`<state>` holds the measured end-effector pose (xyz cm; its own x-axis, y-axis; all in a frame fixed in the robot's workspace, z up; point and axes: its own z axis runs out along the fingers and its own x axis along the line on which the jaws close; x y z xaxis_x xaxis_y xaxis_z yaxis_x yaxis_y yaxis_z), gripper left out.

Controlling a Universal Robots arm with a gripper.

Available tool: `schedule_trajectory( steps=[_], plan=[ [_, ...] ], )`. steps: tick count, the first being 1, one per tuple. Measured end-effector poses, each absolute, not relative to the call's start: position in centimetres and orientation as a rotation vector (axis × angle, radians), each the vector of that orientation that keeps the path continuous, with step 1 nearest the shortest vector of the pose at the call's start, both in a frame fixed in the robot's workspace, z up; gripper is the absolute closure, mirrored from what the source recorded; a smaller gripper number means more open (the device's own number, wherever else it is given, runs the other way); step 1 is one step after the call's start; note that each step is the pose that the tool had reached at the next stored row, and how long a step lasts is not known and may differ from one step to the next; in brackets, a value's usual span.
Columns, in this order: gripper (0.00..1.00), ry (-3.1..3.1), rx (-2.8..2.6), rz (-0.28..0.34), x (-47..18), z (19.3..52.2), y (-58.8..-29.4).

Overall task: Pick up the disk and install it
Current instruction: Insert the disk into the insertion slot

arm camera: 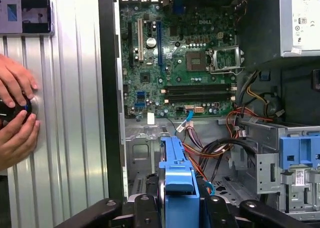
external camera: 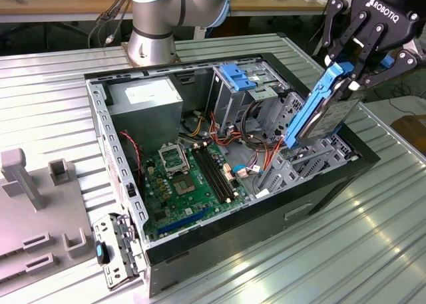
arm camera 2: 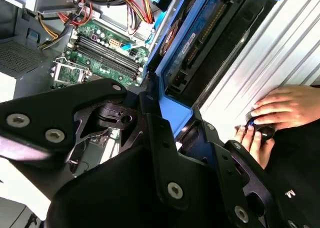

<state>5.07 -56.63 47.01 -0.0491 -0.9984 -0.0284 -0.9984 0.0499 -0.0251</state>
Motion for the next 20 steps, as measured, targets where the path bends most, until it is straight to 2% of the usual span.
schedule_trajectory(
  steps=[2, 16, 20],
  plan=[
    [0.63, 2.262, -2.128, 0.002, 5.39, 45.74, -56.66],
    [0.63, 2.262, -2.128, 0.002, 5.55, 45.74, -56.66],
    [0.63, 2.254, -2.121, -0.014, 5.55, 45.73, -56.81]
  ],
)
